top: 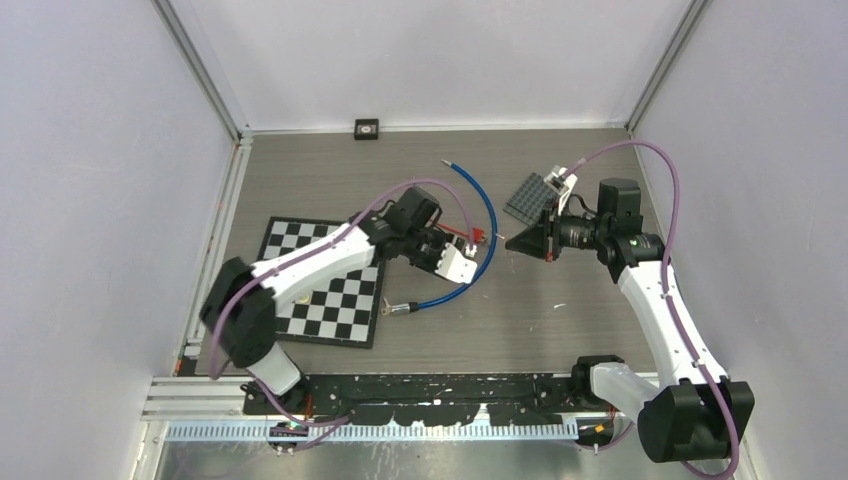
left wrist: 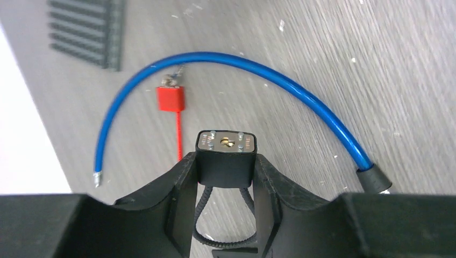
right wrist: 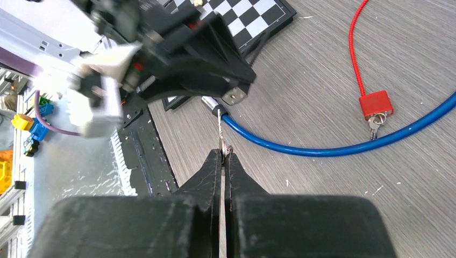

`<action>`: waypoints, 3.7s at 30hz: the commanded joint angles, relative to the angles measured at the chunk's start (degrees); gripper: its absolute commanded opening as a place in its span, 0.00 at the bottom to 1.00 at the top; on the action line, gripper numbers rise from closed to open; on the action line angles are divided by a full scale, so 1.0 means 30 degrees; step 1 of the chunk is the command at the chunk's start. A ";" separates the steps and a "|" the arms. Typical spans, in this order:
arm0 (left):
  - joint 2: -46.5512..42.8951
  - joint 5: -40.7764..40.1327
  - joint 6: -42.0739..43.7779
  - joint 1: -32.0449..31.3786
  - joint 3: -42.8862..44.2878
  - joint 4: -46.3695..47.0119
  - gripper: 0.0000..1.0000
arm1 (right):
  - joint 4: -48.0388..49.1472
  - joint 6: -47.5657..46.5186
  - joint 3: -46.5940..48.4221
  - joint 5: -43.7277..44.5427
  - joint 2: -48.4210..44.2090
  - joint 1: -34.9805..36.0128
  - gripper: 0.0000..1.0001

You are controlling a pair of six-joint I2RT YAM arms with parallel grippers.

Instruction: Unlock with the key

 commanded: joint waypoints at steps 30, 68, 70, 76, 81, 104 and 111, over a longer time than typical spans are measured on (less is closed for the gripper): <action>-0.6617 0.0947 -0.6745 0.0222 -1.7713 3.2068 0.00 | -0.3198 0.1213 0.3229 0.5601 0.4812 0.9199 0.01; -0.5386 -0.2136 -0.6115 -0.0598 -1.6975 3.1688 0.00 | -0.4616 0.2272 0.6739 0.7968 0.7385 0.9932 0.00; -0.5362 -0.2235 -0.6086 -0.0653 -1.6943 3.1675 0.00 | -0.4616 0.2646 0.6802 0.8022 0.7475 0.9963 0.01; -0.5388 -0.2417 -0.6052 -0.0802 -1.6941 3.1674 0.00 | -0.4681 0.2727 0.6849 0.8087 0.7664 0.9983 0.01; -0.5446 -0.2499 -0.5895 -0.0913 -1.6940 3.1616 0.00 | -0.4616 0.2796 0.6905 0.8157 0.7811 0.9983 0.00; -0.5441 -0.2593 -0.5680 -0.1226 -1.6948 3.1176 0.00 | -0.4226 0.3304 0.6737 0.8971 0.7987 0.9983 0.01; -0.5445 -0.2626 -0.5680 -0.1301 -1.6940 3.0971 0.00 | -0.4206 0.3375 0.6726 0.9723 0.7937 0.9983 0.00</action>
